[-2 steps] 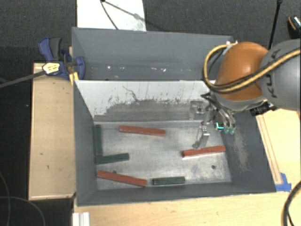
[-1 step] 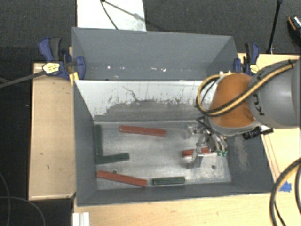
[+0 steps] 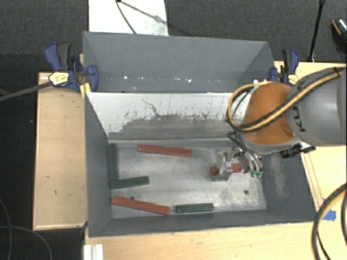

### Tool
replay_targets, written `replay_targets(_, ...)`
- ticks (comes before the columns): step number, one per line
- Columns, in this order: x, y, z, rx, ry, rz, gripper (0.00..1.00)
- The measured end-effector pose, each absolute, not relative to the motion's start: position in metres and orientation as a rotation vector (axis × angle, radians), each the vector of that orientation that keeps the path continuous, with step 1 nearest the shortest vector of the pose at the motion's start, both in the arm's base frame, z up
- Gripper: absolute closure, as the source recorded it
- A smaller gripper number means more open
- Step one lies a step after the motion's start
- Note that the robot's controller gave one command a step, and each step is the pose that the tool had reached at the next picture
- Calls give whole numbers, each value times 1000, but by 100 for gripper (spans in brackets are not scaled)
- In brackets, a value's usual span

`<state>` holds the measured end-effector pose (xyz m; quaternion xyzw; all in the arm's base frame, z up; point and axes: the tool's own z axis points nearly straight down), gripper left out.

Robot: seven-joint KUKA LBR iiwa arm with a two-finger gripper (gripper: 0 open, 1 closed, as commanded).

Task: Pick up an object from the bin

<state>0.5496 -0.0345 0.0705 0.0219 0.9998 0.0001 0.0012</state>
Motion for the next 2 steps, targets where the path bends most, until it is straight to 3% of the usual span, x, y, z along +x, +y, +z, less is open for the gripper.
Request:
replay_targets(1,531,-25,168,-12,3132,0,100)
replay_targets(2,533,-27,233,-21,3132,-1,100)
